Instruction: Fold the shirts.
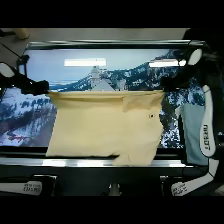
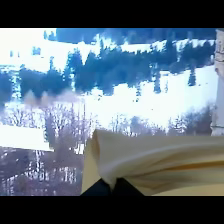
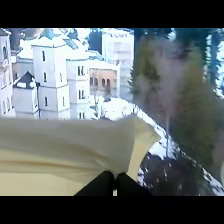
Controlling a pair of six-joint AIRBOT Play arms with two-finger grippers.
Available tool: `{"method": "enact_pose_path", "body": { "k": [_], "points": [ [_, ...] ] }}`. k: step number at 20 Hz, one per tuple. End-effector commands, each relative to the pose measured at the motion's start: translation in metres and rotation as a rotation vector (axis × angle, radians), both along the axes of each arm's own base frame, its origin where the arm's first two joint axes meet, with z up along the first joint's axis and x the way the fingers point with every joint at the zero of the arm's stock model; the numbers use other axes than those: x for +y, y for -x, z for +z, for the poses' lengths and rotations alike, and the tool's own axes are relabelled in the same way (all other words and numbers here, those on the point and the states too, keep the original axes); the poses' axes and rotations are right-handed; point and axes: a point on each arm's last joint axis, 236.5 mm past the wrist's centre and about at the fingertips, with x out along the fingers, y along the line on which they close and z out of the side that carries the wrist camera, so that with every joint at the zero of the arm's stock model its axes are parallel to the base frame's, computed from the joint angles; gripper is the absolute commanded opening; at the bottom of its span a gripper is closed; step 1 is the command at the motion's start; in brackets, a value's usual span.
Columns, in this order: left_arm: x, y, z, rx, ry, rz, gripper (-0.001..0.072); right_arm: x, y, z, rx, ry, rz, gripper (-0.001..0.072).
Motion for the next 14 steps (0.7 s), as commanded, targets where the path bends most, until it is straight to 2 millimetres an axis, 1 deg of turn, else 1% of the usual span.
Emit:
{"method": "enact_pose_path", "body": {
  "k": [1, 2, 3, 4, 5, 6, 7, 8, 9, 10, 12, 13, 14],
  "points": [
    [-0.002, -0.035, -0.052, 0.021, 0.034, 0.030, 0.0022, 0.013, -0.050, -0.049, -0.090, -0.045, -0.082, 0.0024],
    [-0.003, -0.048, -0.048, -0.019, 0.043, 0.034, 0.0021, 0.014, -0.062, -0.041, -0.145, -0.055, -0.093, 0.0025],
    [-0.003, -0.058, -0.040, -0.064, 0.047, 0.036, 0.0021, 0.015, -0.066, -0.035, -0.169, -0.060, -0.095, 0.0024],
    [-0.003, -0.065, -0.030, -0.101, 0.040, 0.022, 0.0021, 0.016, -0.061, -0.029, -0.160, -0.060, -0.090, 0.0025],
    [-0.003, -0.065, -0.023, -0.106, 0.034, 0.004, 0.0021, 0.016, -0.046, -0.026, -0.112, -0.056, -0.077, 0.0025],
    [-0.005, -0.056, -0.020, -0.069, 0.031, -0.028, 0.0022, 0.016, -0.025, -0.026, -0.034, -0.048, -0.063, 0.0025],
    [-0.006, -0.038, -0.026, 0.006, 0.023, -0.075, 0.0022, 0.016, 0.007, -0.030, 0.098, -0.039, -0.040, 0.0025],
    [-0.003, -0.018, -0.038, 0.099, 0.008, -0.092, 0.0021, 0.020, 0.039, -0.036, 0.235, -0.043, -0.025, 0.0025],
    [-0.001, 0.000, -0.053, 0.183, 0.003, -0.084, 0.0021, 0.026, 0.060, -0.046, 0.318, -0.053, -0.015, 0.0024],
    [-0.002, 0.015, -0.070, 0.252, 0.011, -0.081, 0.0022, 0.035, 0.075, -0.061, 0.370, -0.064, -0.003, 0.0024],
    [-0.005, 0.037, -0.100, 0.350, 0.033, -0.052, 0.0022, 0.054, 0.102, -0.096, 0.451, -0.081, 0.010, 0.0024],
    [-0.007, 0.042, -0.108, 0.378, 0.046, -0.043, 0.0024, 0.064, 0.112, -0.108, 0.475, -0.097, 0.015, 0.0025],
    [-0.014, 0.041, -0.109, 0.379, 0.075, -0.049, 0.0051, 0.068, 0.115, -0.110, 0.485, -0.101, 0.010, 0.0025]
  ]
}}
